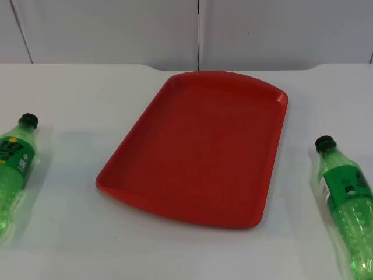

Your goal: Place the bottle upright on the tray.

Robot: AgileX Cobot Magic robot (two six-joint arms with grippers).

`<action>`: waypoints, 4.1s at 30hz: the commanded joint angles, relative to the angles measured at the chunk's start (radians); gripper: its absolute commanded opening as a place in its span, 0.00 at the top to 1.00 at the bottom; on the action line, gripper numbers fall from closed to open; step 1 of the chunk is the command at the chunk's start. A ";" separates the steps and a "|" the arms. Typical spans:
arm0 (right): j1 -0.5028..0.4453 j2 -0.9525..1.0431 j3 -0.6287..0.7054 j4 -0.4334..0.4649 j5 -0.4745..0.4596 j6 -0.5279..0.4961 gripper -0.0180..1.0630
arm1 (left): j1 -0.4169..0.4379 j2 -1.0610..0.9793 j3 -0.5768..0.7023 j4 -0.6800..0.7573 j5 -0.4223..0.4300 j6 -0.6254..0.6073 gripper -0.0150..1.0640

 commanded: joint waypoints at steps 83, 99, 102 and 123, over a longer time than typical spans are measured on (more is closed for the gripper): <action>-0.004 -0.004 0.000 0.005 -0.006 0.000 0.01 | 0.001 1.380 -0.652 0.091 -0.328 0.008 0.03; -0.004 -0.004 0.000 0.005 -0.006 0.000 0.01 | 0.025 1.769 -0.847 -0.013 -0.266 0.082 0.03; -0.004 -0.004 0.000 0.005 -0.006 0.000 0.01 | 0.070 1.812 -0.864 -0.134 -0.246 0.173 0.03; -0.004 -0.004 0.000 0.005 -0.006 0.000 0.01 | 0.115 2.039 -0.864 -0.150 -0.248 0.177 0.03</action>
